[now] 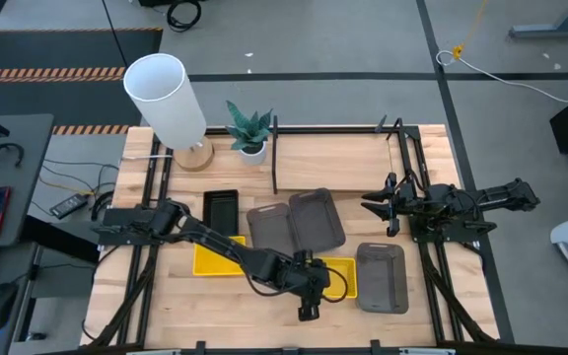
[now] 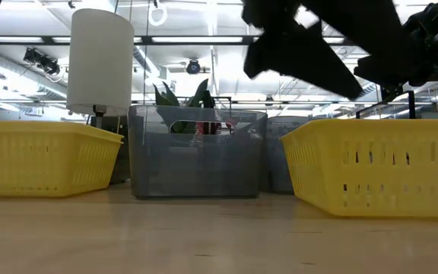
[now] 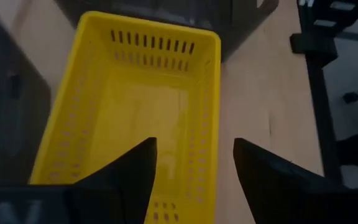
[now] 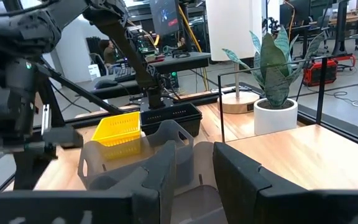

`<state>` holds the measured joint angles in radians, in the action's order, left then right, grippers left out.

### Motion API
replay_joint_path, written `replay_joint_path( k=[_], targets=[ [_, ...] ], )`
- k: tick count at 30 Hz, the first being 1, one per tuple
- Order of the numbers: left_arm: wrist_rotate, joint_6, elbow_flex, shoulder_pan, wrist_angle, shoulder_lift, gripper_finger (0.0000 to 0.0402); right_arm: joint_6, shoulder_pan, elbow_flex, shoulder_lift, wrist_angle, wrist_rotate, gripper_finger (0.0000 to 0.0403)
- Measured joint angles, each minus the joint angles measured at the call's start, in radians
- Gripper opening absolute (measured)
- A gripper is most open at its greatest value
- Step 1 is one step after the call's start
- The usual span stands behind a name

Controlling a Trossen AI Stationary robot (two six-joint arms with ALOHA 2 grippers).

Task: Stack baskets on shelf by color
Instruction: Stack the right yellow bin on the stacked yellow bins

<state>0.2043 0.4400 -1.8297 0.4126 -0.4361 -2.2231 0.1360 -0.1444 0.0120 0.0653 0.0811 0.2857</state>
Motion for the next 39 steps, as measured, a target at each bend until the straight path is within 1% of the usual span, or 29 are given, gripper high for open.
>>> replay_joint_path(
  k=[6, 13, 22, 29, 32, 35, 39],
  targets=[
    [0.008, -0.098, -0.001, 0.017, 0.029, -0.034, 0.0206, 0.0, 0.0, 0.0, 0.0, 0.001, 0.0, 0.0113],
    [0.029, -0.184, 0.008, 0.031, 0.005, -0.035, 0.0187, 0.0, 0.0, 0.0, 0.0, 0.002, 0.0, 0.0113],
    [0.03, -0.191, 0.024, 0.023, -0.061, -0.036, 0.0162, 0.0, 0.0, 0.0, 0.0, 0.001, 0.0, 0.0113],
    [0.026, -0.193, 0.024, 0.023, -0.078, -0.054, 0.0146, 0.0, 0.0, 0.0, 0.0, 0.0, 0.0, 0.0113],
    [-0.002, -0.193, 0.025, 0.025, -0.077, -0.067, 0.0132, 0.0, 0.0, 0.0, 0.0, 0.0, 0.0, 0.0113],
    [-0.005, -0.194, 0.024, 0.029, -0.063, -0.07, 0.0112, 0.0, 0.0, 0.0, 0.0, 0.001, 0.0, 0.0113],
    [-0.026, -0.197, 0.024, 0.031, -0.069, -0.07, 0.0067, 0.0, 0.0, 0.0, 0.0, 0.002, 0.0, 0.0113]
  ],
)
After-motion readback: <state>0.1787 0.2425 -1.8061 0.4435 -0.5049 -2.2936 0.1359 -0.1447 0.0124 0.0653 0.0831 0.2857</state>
